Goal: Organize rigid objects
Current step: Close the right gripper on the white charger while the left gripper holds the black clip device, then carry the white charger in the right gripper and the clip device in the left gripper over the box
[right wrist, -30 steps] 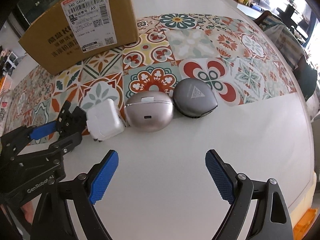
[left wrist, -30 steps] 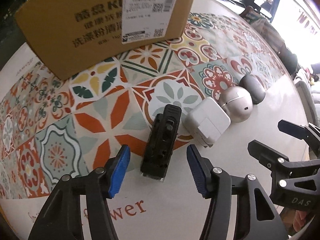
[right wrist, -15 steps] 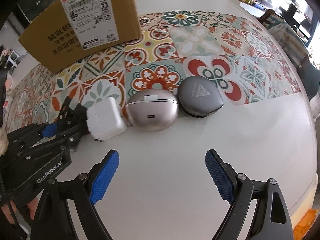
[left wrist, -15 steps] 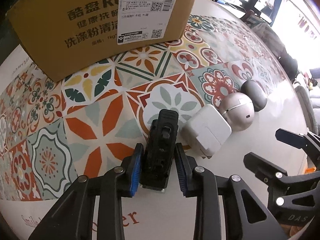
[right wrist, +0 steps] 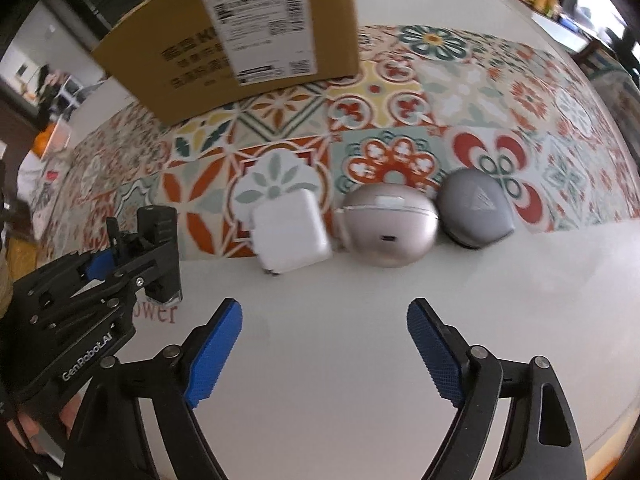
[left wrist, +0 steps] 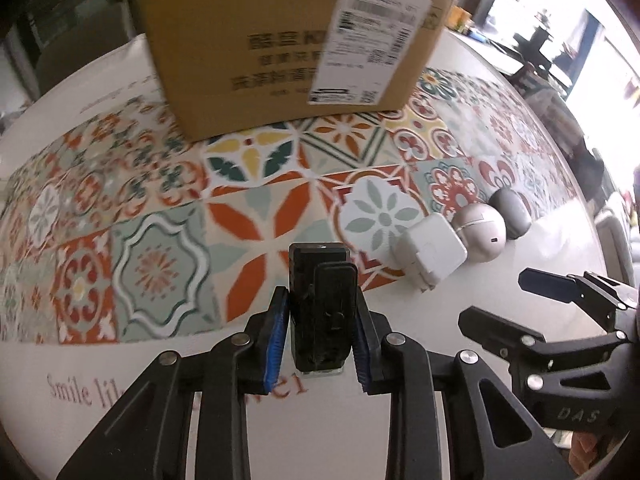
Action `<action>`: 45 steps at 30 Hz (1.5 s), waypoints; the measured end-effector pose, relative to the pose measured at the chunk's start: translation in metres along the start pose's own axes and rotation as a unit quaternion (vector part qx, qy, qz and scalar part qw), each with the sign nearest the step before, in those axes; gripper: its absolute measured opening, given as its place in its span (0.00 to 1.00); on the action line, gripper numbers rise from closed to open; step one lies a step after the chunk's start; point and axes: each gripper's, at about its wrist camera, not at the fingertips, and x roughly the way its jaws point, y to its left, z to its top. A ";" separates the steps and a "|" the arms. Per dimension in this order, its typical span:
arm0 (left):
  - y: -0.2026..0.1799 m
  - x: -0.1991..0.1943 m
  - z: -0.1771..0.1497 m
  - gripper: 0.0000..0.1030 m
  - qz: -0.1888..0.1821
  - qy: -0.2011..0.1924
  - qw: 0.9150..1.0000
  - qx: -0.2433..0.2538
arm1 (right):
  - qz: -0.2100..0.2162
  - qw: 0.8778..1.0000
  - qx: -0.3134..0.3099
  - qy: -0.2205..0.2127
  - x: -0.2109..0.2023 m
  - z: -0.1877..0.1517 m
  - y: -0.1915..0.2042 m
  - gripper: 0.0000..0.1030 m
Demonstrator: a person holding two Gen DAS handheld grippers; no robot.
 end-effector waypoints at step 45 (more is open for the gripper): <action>0.030 -0.007 -0.013 0.28 0.068 -0.002 0.991 -0.118 | 0.021 0.992 -0.123 0.027 0.043 0.047 0.031 0.46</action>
